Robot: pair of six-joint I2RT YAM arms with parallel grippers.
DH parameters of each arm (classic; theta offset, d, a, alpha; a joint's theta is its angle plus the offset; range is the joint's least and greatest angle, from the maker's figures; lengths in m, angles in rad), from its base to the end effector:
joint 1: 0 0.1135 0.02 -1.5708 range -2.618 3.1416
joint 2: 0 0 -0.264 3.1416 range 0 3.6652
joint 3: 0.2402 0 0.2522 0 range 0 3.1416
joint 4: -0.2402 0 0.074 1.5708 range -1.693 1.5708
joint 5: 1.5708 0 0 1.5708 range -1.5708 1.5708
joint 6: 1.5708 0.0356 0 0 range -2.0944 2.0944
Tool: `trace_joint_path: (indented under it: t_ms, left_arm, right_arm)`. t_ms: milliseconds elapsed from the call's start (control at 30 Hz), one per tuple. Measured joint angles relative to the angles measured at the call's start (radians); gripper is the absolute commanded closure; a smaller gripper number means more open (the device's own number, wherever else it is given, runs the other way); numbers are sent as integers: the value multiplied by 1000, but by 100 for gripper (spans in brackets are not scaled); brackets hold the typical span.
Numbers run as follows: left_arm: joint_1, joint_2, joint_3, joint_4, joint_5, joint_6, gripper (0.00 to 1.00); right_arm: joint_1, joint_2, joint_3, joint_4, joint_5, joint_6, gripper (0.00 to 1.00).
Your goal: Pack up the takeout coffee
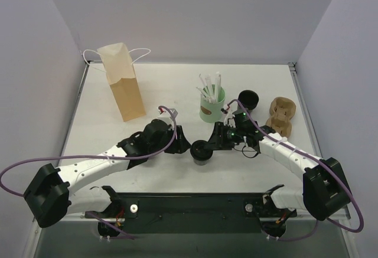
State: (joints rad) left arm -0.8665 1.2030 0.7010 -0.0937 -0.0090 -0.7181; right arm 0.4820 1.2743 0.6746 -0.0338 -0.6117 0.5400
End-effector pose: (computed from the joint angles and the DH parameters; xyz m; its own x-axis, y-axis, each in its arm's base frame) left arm 0.1682 -0.1975 0.2331 -0.7718 -0.1077 -0.6267 0.3312 0.7732 -0.5408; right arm 0.2227 0.1396 0.2162 -0.8559 0.0273 -0.5165 -0.4076 0.5793 0.7059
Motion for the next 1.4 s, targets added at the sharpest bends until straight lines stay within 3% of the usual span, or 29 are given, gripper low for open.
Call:
trace_joint_path:
  t_ms: [600,1033,1400]
  left_arm:
    - [19,76,-56,137,131,-18,52]
    - [0,75,-121,238,71,-140,66]
    - [-22,109,-118,264,-1,-222,68]
  right_arm:
    - [-14,0,0,-8,-7,-10,66]
    - [-39,-1,-26,34,-39,-10,67]
    - [-66,0,-50,86,-63,-10,68]
